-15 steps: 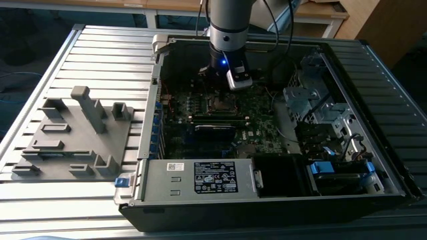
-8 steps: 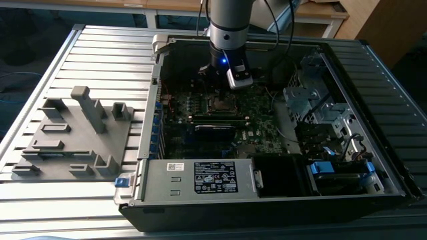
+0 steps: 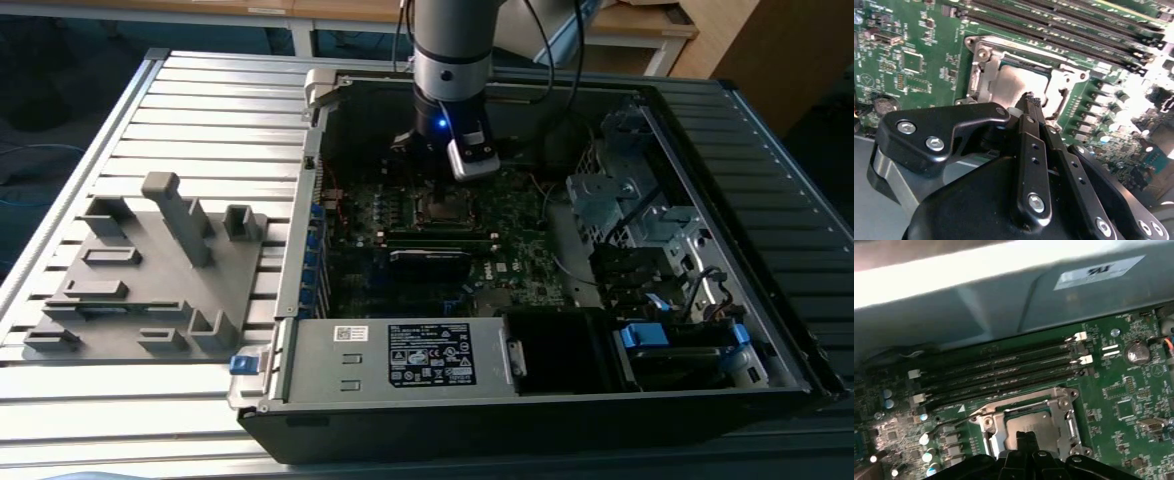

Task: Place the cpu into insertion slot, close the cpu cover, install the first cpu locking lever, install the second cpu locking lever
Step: 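Close the cpu cover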

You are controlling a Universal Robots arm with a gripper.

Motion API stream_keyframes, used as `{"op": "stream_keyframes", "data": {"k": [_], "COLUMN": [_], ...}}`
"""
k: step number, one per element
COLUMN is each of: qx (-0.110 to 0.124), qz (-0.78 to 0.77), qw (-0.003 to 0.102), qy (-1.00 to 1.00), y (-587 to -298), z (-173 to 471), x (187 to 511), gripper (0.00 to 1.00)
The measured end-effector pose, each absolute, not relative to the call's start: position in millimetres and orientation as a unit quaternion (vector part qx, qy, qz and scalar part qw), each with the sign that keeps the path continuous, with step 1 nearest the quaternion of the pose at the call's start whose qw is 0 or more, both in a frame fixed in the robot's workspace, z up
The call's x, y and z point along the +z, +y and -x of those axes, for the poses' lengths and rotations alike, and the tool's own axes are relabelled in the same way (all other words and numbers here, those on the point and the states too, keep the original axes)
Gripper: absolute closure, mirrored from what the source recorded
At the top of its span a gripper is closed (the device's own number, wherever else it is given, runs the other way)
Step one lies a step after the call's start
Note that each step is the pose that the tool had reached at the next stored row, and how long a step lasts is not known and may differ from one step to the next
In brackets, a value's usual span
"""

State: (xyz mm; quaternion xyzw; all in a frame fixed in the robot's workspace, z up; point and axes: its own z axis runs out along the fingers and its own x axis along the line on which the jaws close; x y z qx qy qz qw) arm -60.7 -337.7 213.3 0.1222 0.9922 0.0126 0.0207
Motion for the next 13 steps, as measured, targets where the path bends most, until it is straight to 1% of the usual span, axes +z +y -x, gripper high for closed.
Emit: {"op": "stream_keyframes", "data": {"k": [9,10,13], "qx": [0.013,0.013,0.013], "qz": [-0.122,-0.121,-0.12], "qw": [0.021,0.021,0.021], "qy": [0.992,0.992,0.992], "y": [-339.5,-339.5,-339.5], "z": [76.4,78.8,79.3], "x": [207.7,201.4,200.3], "gripper": [0.89,0.89,0.89]}}
